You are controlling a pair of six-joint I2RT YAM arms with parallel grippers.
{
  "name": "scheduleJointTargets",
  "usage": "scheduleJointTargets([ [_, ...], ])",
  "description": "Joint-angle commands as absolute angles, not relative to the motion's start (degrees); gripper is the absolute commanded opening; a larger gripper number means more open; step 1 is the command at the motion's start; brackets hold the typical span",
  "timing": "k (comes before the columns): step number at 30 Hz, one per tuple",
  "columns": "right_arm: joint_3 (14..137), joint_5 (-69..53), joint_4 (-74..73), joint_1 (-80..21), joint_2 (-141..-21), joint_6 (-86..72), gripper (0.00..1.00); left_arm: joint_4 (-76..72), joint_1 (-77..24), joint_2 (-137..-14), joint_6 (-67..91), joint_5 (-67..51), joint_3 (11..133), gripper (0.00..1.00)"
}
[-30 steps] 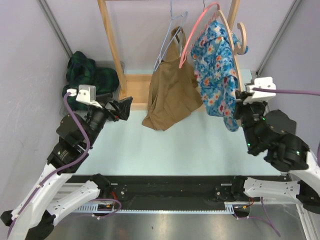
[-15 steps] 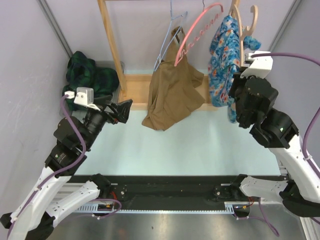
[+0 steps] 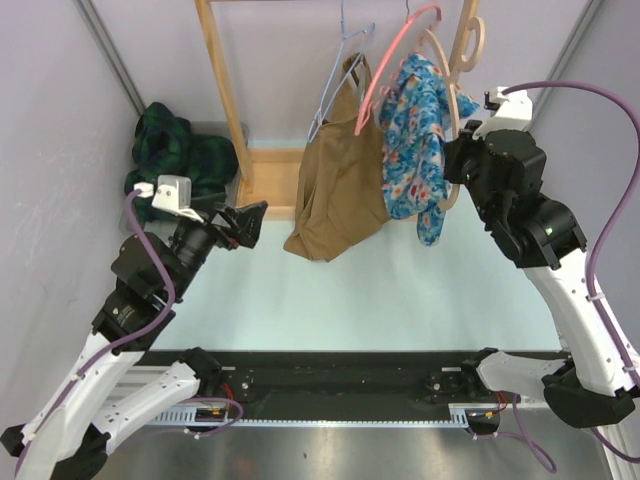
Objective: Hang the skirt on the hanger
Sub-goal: Hang the hanger with skirt onto the clothesline
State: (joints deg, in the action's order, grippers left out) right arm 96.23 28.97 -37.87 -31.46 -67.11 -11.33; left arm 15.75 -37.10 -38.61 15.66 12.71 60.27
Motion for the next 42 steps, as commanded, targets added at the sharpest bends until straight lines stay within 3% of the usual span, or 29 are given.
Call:
scheduleJointTargets([
  [1, 96.6, 19.2, -29.8, -28.9, -64.7, -19.2, 0.0, 14.8, -36.9, -39.1, 17.2, 10.6, 59.2, 1.0],
  [29, 101.1, 22.9, -33.7, -23.9, -67.3, -22.0, 0.0, 9.8, -36.9, -47.2, 17.6, 8.6, 61.8, 1.0],
  [42, 100.0, 21.8, -35.7, -23.1, -66.5, -21.7, 0.0, 8.4, -36.7, -89.5, 7.0, 3.6, 103.8, 1.0],
])
